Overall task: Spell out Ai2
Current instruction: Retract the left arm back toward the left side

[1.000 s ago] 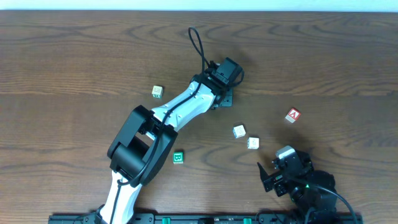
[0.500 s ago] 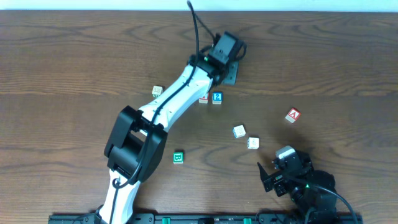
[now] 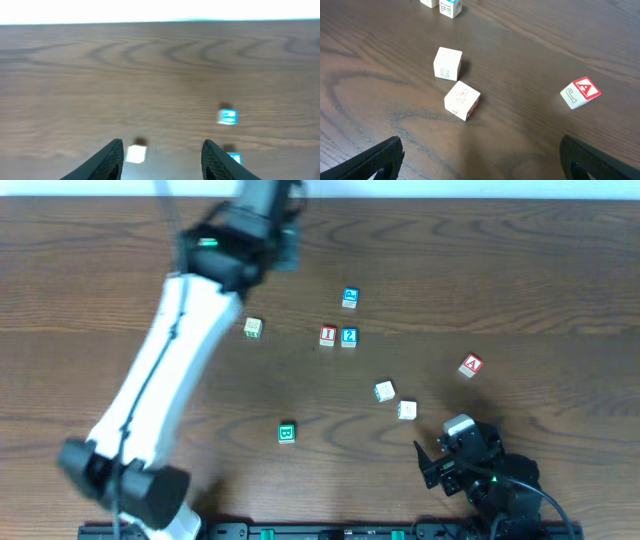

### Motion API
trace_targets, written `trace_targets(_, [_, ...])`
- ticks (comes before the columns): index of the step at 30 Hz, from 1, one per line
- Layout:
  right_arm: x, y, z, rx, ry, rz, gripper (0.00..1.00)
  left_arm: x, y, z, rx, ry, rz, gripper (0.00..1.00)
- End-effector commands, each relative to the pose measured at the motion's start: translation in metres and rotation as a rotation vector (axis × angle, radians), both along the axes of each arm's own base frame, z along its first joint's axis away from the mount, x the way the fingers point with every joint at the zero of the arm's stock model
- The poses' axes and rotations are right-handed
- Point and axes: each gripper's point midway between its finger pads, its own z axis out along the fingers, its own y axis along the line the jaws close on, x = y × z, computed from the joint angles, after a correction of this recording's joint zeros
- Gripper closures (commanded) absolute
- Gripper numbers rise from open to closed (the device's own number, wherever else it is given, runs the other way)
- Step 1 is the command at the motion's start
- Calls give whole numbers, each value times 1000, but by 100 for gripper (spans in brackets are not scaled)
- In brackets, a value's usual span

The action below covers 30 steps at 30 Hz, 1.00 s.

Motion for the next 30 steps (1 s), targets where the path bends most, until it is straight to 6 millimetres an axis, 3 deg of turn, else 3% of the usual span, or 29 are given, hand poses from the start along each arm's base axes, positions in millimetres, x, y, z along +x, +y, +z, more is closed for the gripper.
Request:
trace_targets(1, [0,0,-5,-6,7,6,1,-4,22,9,-29,11,-22,48])
trace_targets(6, [0,0,-5,-6,7,6,1,3,50,10,-91,20,3,48])
trace_targets(11, [6,0,4,-1,-41,3,1,4,54,10,-97,20,8,48])
trace_targets(14, [17,6,29,27,-150,21,1,4,54,10,-96,20,9,47])
trace_targets(16, [27,9,56,96,-250,9,1,4,54,10,-96,20,8,45])
trace_targets(17, [32,10,73,197,-286,-30,1,4,54,10,-96,20,8,44])
trace_targets(20, [37,8,98,509,-275,-154,1,4,54,10,-96,19,8,43])
trace_targets(24, [45,-12,135,621,-417,-266,1,5,54,10,-94,16,5,40])
trace_targets(27, [46,-50,172,711,-606,-452,1,7,54,12,-73,2,-18,39])
trace_targets(30, [48,-74,165,724,-612,-609,1,8,55,12,-46,-4,-42,36])
